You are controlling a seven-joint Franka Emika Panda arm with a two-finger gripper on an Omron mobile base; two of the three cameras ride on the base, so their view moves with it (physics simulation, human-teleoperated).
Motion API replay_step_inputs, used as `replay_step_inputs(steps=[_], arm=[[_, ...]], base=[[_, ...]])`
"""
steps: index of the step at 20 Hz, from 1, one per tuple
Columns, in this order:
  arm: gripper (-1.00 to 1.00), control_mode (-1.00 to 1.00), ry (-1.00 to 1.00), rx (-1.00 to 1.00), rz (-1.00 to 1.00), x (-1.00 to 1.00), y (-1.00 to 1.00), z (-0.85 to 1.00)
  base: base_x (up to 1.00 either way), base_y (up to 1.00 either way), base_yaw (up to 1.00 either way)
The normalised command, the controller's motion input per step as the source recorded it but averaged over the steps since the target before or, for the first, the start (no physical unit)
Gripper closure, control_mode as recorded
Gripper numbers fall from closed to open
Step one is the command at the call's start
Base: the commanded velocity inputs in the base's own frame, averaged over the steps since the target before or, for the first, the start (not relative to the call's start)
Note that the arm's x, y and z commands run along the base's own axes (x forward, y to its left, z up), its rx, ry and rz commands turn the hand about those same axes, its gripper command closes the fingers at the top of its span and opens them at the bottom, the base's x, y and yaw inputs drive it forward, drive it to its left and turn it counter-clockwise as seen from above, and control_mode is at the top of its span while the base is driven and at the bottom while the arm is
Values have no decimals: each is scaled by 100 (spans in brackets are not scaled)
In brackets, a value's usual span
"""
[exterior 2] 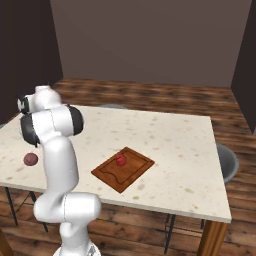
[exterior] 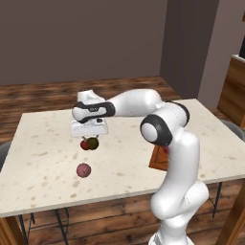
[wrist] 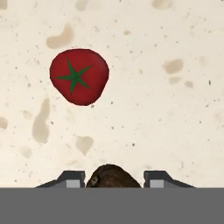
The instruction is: Place the avocado, onion, tomato, and bell pepper on the cutting board.
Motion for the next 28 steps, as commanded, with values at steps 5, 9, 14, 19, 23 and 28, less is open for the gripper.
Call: replay_step_inputs(steps=[5,9,14,19,23,28], arm=[[100,-100,-3,0,0,-44,-29,78],[100,-100,-3,0,-1,-53,-45,65],[100,-100,-2,1,-2,-60,-61,50],[100,-100,-5,0,-1,-63,-76,39],[100,-100,-5,0,0,-44,-83,26],[100,-100,-1,1,0,-21,-86,9]], base=[[0,0,0],[0,0,0],[0,0,0],[0,0,0],[0,0,0],[0,0,0]])
